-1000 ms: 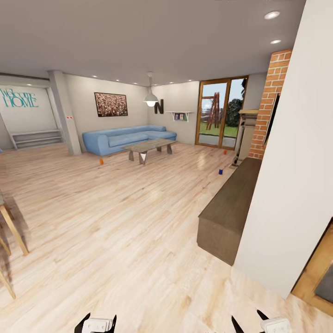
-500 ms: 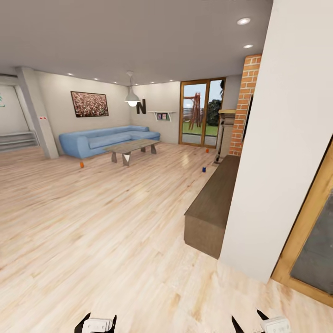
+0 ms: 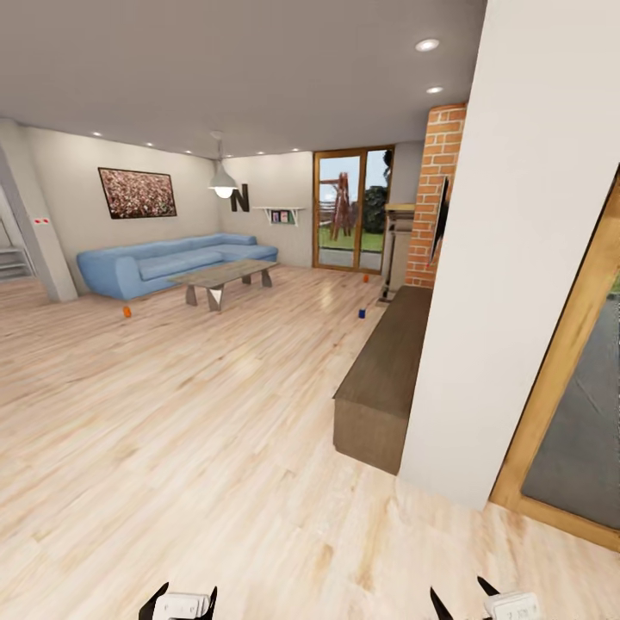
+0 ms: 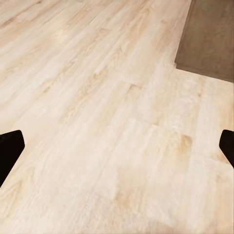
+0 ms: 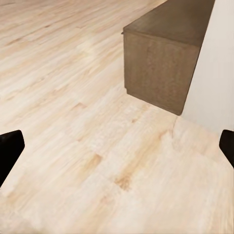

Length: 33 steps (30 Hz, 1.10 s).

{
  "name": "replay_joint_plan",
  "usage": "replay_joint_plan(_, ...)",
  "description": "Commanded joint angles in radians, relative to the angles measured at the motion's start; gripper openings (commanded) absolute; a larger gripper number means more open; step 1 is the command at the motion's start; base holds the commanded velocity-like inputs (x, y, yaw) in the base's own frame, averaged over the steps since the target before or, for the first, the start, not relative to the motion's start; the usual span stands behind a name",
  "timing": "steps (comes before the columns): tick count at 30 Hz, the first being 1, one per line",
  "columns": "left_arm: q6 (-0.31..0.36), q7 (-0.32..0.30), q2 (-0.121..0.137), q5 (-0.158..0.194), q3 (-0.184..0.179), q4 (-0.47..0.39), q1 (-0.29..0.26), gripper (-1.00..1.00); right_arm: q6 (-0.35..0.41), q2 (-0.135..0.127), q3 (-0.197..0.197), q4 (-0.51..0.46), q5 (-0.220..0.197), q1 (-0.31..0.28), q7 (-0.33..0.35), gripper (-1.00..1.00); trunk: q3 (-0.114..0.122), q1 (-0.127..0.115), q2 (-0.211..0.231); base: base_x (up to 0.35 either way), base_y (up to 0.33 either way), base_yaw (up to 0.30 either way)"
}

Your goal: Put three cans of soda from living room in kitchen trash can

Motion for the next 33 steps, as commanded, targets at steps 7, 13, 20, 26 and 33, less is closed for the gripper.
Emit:
replay_joint_plan(7,0.001,-0.001,0.000,0.000,0.000,0.000,-0.001,1.00,0.002,0.000,-0.001,0.000,-0.001,0.000,-0.003,1.00,-0.007,0.000,0.000,0.000,0.132,-0.106)
replay_joint_plan(13,0.001,-0.001,0.000,0.000,0.000,0.000,0.000,1.00,0.002,0.000,-0.001,0.002,-0.001,0.000,-0.003,1.00,-0.014,0.000,0.000,0.000,0.126,-0.166)
replay_joint_plan(20,0.001,0.000,0.000,0.000,0.000,0.004,0.000,1.00,0.001,0.000,0.001,0.004,0.000,0.000,0.003,1.00,-0.019,0.000,0.000,0.000,0.123,-0.204)
replay_joint_plan(26,0.000,0.000,0.000,0.000,0.000,0.010,-0.001,1.00,0.001,0.000,0.002,0.005,0.000,0.000,0.005,1.00,-0.023,0.000,0.000,0.000,0.117,-0.220)
replay_joint_plan(33,0.000,0.000,0.000,0.000,0.000,0.011,-0.001,1.00,-0.003,0.001,0.002,0.005,0.001,0.000,0.006,1.00,-0.025,0.000,0.000,0.000,0.059,-0.135)
